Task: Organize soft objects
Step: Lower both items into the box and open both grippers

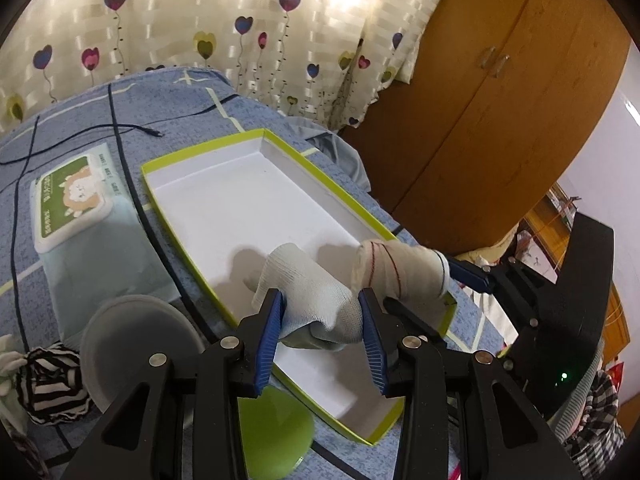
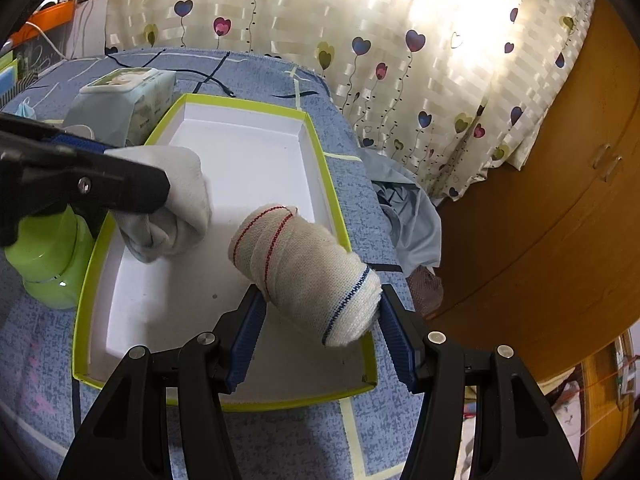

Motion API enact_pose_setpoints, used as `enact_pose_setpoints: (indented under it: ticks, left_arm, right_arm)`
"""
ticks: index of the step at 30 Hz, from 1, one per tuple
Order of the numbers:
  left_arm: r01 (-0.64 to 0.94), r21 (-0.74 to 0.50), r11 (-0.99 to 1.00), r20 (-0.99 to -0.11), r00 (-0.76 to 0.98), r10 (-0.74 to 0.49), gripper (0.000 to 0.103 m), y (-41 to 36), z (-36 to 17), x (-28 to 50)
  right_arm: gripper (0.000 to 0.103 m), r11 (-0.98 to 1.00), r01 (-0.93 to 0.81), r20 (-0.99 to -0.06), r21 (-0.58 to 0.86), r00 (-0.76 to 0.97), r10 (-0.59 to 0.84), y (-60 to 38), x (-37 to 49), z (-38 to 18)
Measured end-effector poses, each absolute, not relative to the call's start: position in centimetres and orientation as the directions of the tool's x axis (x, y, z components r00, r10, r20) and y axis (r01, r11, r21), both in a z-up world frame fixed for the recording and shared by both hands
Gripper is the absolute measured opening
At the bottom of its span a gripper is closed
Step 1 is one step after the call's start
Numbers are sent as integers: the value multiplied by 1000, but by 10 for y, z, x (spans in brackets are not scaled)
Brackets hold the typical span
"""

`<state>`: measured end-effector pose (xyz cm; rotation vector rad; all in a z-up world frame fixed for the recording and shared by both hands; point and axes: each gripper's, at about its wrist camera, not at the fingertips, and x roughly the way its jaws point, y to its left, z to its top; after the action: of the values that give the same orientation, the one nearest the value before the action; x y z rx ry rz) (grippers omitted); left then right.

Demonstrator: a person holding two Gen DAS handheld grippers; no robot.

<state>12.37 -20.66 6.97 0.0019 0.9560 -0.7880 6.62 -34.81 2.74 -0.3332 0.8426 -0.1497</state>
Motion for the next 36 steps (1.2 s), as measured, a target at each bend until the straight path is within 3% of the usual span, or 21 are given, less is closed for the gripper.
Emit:
enact_pose_setpoints:
  ticks: [7,16,36]
  left_arm:
    - [610,-374,698,-726,275,-630,46,-208,68,119]
    - [606,-393,692,-722,262,-640,46,-207,68,114]
    - [623,-313,717,-710,349,-612,53,-189,90,89]
  right_arm:
    - [59,945,-25,-721,-326,653,-231,-348,66,27]
    - [60,963,-27,-724,-268,665,-183,-350,62,33]
    - [60,978,-39,-701,-206,703,-120,-337,42,48]
